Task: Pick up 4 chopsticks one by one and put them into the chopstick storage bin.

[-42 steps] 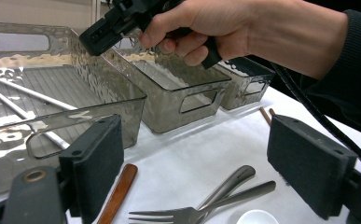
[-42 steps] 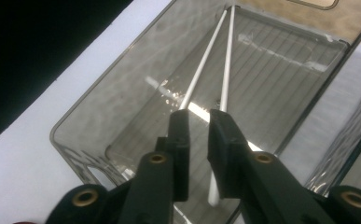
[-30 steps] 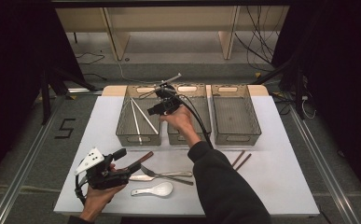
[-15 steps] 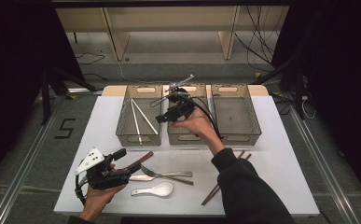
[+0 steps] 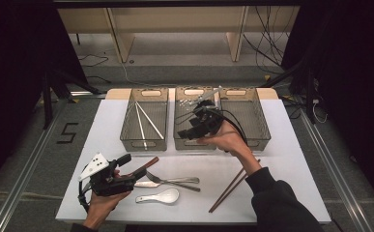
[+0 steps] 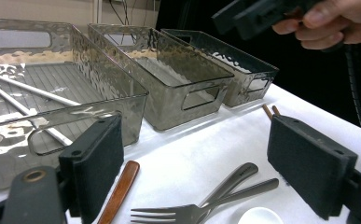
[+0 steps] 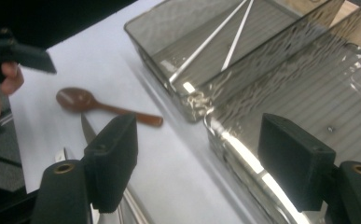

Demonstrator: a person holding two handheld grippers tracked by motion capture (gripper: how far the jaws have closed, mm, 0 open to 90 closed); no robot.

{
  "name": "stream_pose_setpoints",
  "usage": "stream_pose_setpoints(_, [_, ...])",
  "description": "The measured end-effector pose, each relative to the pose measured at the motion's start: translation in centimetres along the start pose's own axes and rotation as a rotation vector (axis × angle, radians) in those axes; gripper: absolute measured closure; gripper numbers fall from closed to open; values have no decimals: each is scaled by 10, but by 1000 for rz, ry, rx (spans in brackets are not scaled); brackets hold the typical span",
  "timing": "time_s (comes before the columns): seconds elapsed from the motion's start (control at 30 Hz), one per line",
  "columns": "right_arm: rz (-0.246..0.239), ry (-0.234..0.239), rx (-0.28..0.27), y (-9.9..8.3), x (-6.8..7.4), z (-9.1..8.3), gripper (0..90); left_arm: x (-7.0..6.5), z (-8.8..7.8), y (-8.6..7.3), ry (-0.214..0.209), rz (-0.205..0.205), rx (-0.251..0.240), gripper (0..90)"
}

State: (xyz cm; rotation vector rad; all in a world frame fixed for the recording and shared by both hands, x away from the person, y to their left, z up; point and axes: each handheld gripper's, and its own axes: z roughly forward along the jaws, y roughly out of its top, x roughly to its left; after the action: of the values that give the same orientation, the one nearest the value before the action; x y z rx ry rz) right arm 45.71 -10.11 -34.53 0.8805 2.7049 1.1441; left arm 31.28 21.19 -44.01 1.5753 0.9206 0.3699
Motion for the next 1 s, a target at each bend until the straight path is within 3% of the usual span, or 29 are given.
stream_pose_setpoints(0.3, [-22, -16, 17, -32, 2, -21, 340, 0, 1, 0, 2, -2, 1, 181])
stream_pose_setpoints(0.73, [39, -63, 10, -85, -8, -39, 561, 0, 1, -1, 1, 2, 9, 181])
stream_pose_setpoints(0.9, [18, -80, 56, -100, -9, -40, 554, 0, 1, -1, 2, 3, 10, 181])
stream_pose_setpoints(1.0, [-6, -74, 91, -108, -9, -41, 506, 0, 1, -1, 3, 3, 9, 181])
